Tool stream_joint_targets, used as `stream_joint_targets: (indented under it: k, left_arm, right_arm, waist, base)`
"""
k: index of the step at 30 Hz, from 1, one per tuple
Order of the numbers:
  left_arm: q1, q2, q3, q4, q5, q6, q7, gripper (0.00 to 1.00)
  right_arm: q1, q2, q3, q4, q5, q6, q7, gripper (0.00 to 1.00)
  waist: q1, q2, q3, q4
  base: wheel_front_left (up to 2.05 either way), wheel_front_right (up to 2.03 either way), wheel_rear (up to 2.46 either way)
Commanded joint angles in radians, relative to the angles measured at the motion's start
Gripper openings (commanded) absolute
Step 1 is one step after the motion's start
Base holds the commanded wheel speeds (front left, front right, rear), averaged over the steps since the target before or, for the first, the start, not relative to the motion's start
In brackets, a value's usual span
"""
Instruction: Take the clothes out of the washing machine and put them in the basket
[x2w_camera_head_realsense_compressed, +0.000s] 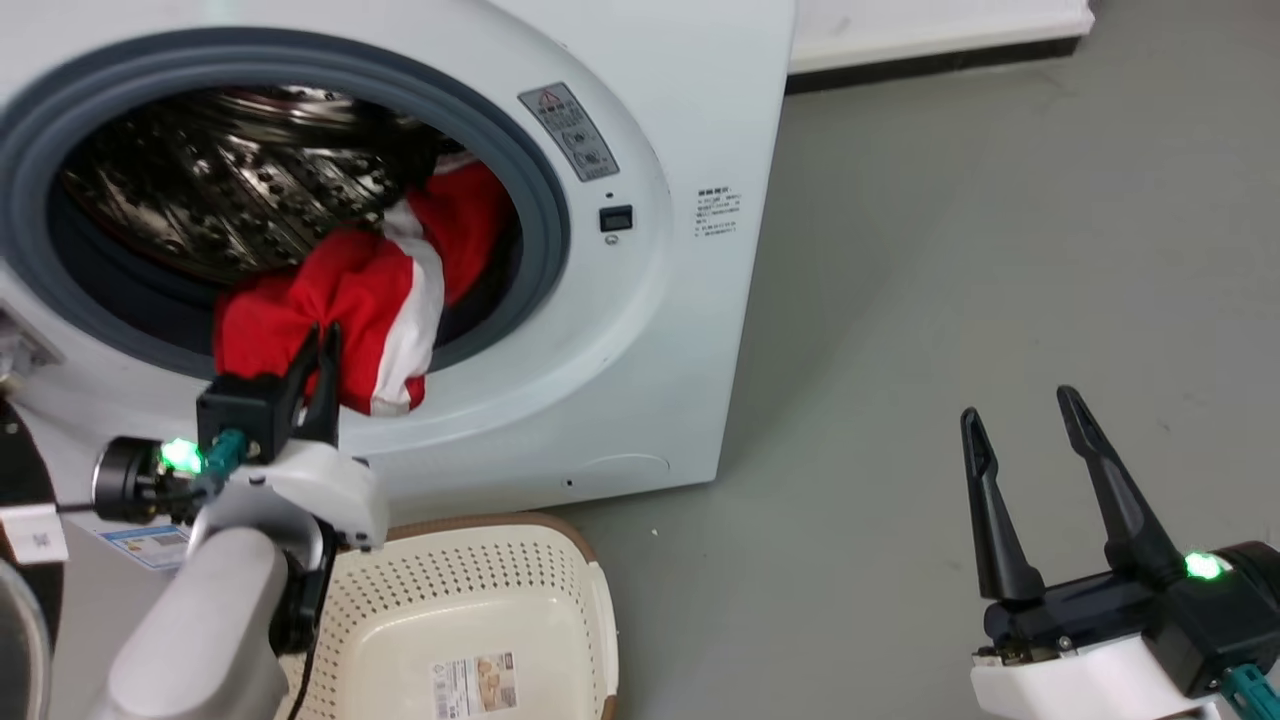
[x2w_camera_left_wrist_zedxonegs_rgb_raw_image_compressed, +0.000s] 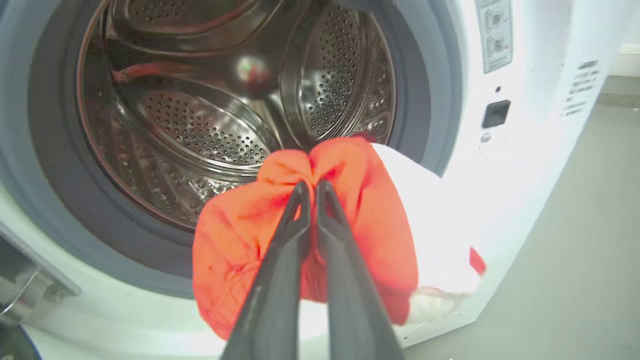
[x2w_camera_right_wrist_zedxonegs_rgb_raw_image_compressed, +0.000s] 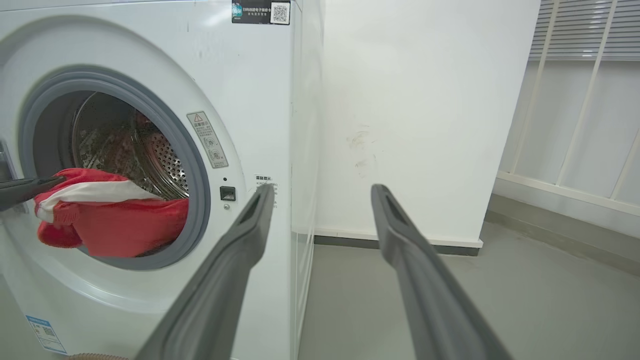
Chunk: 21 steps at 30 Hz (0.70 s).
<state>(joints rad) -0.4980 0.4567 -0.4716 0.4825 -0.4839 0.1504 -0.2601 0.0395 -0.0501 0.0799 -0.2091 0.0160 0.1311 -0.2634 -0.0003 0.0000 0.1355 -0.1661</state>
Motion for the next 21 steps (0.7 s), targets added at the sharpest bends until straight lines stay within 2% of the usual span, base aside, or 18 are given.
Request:
stream_joint_targets:
  k: [1,8,21]
  left_arm:
    - [0.050,-0.001,0.005,-0.042,0.010,0.011,-0.008,0.00]
    - [0.193,0.009,-0.007,-0.164,0.029,0.047,-0.008,0.00]
    - [0.387,0.007,-0.045,-0.285,0.003,0.101,0.029,0.00]
  right_arm:
    - [0.024,0.000,0.001,0.006,-0.009,-0.001,-0.002,1.00]
    - [0.069,0.000,0.002,0.018,-0.016,-0.001,-0.002,1.00]
    - [0.093,0.000,0.006,0.021,-0.015,-0.001,-0.002,1.00]
  waist:
    - [0.0003,0.0000,-0.043,0.023]
    - [0.0003,0.0000,-0.111,0.046]
    - [0.0003,0.0000,-0.143,0.052]
  base:
    - [0.00,0.00,0.00]
    - [0.00,0.00,0.00]
    - [0.00,0.00,0.00]
